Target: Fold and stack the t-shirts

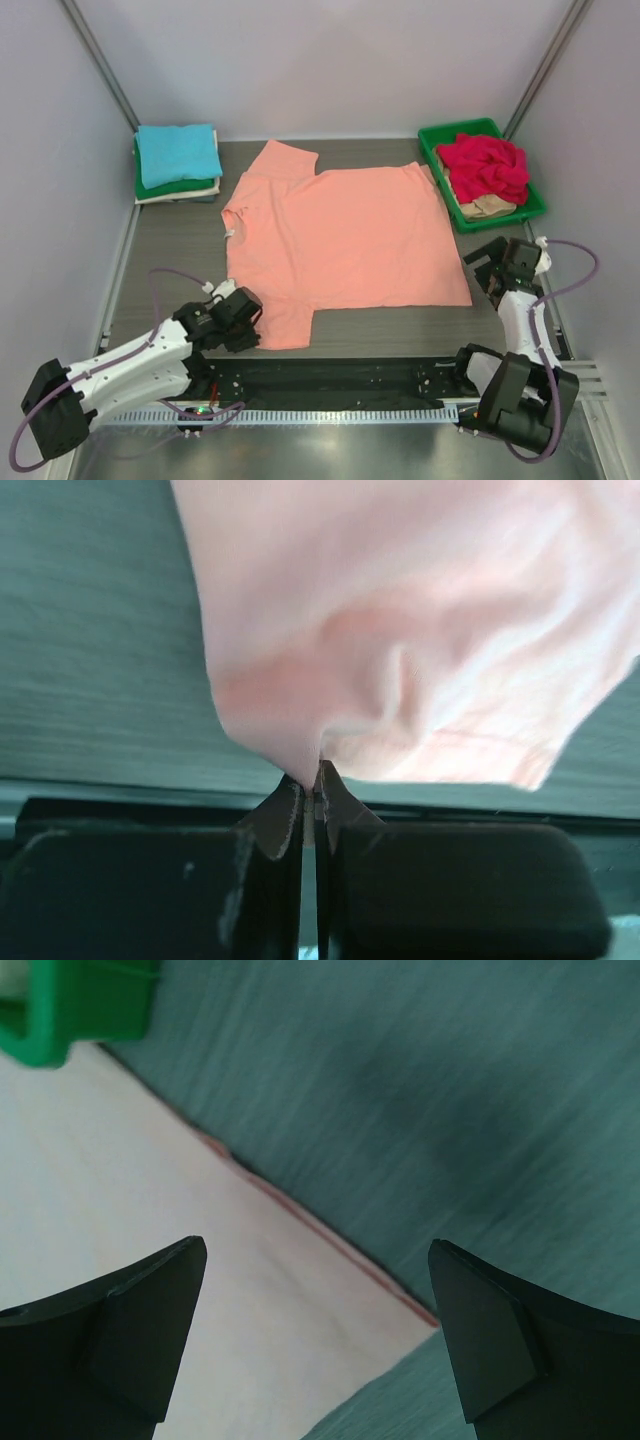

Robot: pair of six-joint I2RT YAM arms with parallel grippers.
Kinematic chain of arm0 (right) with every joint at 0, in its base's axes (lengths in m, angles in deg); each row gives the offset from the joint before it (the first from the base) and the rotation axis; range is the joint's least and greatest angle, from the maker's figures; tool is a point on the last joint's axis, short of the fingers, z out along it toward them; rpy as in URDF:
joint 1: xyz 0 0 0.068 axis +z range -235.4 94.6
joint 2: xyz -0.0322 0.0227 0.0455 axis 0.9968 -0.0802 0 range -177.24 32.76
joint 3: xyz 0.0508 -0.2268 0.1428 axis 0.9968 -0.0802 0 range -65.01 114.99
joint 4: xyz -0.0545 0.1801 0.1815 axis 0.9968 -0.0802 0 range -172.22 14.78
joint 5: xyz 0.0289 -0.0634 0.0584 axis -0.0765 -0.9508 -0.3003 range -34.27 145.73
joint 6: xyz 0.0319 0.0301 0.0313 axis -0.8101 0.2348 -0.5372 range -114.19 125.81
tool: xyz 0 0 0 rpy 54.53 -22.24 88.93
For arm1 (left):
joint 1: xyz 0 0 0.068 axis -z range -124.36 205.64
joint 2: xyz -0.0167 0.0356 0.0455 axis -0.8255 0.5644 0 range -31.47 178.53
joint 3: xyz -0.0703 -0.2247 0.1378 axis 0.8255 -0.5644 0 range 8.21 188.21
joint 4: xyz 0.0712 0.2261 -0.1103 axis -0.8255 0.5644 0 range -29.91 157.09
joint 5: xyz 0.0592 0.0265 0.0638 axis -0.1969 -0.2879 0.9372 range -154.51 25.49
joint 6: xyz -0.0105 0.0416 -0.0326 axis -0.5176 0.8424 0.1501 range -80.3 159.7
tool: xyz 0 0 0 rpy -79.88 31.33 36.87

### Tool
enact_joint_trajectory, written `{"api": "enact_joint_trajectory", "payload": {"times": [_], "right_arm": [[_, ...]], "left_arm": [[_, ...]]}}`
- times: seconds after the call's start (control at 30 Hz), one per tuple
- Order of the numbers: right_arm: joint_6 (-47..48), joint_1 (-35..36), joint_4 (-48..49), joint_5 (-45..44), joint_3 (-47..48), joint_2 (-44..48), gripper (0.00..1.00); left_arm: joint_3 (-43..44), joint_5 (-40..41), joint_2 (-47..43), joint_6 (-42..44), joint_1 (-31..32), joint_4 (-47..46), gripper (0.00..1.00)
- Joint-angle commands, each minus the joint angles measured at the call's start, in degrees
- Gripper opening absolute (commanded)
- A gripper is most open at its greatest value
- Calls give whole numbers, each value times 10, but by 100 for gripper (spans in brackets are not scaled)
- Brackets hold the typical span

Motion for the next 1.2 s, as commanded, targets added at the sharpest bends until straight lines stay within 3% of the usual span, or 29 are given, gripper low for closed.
{"api": "enact_joint_trajectory", "payload": {"times": [0.0, 0.1, 0.33, 0.63, 0.7, 0.87, 1.0, 1.07, 1.17], "right_arm": [[-12, -80, -34, 49, -24, 4, 100], [-30, -122, -40, 71, -53, -9, 100], [-43, -119, -23, 115, -77, -43, 97], [-65, -39, -120, 79, -89, 20, 94], [-80, 11, -145, 50, -79, 56, 94], [-95, 44, -169, -5, -74, 70, 94], [-89, 44, -140, 2, -64, 7, 81], [-91, 44, -123, 8, -67, -3, 66], [-90, 44, -113, 6, -71, -4, 54]], "left_arm": [[31, 117, -22, 22, -4, -19, 0], [32, 120, -17, 49, -12, -34, 0], [7, 83, 15, 80, -32, -109, 0], [-3, 73, 20, 94, -51, -136, 0], [-6, 71, 17, 95, -55, -142, 0], [-16, 60, 24, 95, -60, -164, 0], [-16, 52, 36, 102, -64, -174, 0], [-13, 51, 35, 107, -65, -170, 0], [-16, 54, 22, 109, -67, -160, 0]]}}
